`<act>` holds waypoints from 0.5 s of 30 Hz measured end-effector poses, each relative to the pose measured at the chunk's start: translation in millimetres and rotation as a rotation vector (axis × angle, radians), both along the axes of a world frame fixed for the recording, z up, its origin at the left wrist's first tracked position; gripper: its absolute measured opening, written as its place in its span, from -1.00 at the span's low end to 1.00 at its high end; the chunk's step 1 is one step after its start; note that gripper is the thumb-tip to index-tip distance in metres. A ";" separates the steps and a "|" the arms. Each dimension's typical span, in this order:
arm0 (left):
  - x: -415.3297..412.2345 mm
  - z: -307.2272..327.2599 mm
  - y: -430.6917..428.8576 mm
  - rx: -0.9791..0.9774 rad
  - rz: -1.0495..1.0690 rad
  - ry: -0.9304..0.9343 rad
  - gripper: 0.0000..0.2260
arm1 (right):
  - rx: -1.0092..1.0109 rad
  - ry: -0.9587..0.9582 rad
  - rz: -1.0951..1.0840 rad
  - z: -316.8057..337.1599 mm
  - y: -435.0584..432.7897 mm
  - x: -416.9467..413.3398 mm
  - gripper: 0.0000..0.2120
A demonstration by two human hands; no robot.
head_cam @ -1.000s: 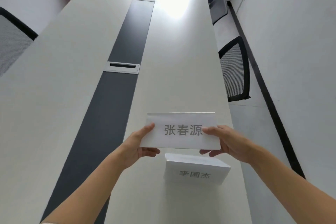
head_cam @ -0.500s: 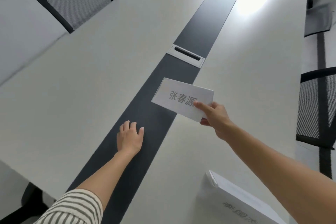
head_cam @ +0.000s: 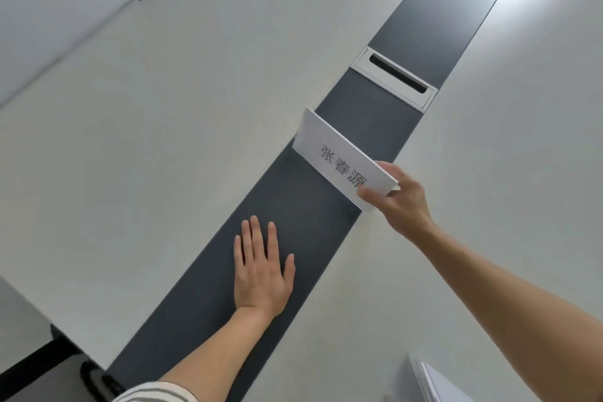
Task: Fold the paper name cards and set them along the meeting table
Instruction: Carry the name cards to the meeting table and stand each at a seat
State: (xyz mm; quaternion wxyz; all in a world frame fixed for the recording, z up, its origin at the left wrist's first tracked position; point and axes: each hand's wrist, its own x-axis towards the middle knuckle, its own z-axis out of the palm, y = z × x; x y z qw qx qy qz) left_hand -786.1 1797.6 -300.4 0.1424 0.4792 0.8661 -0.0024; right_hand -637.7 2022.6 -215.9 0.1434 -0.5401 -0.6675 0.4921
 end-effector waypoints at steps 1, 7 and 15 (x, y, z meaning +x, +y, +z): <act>0.0 -0.5 0.2 -0.004 0.000 -0.002 -0.38 | 0.028 -0.039 0.032 -4.9 5.4 -1.3 -0.55; -1.4 -2.1 1.5 -0.007 0.007 -0.011 -0.38 | 0.119 -0.149 0.142 -18.3 30.8 -3.9 -0.47; -0.4 -0.1 -0.3 -0.010 0.008 0.009 -0.38 | 0.099 -0.202 0.128 -16.2 35.4 -4.2 -0.42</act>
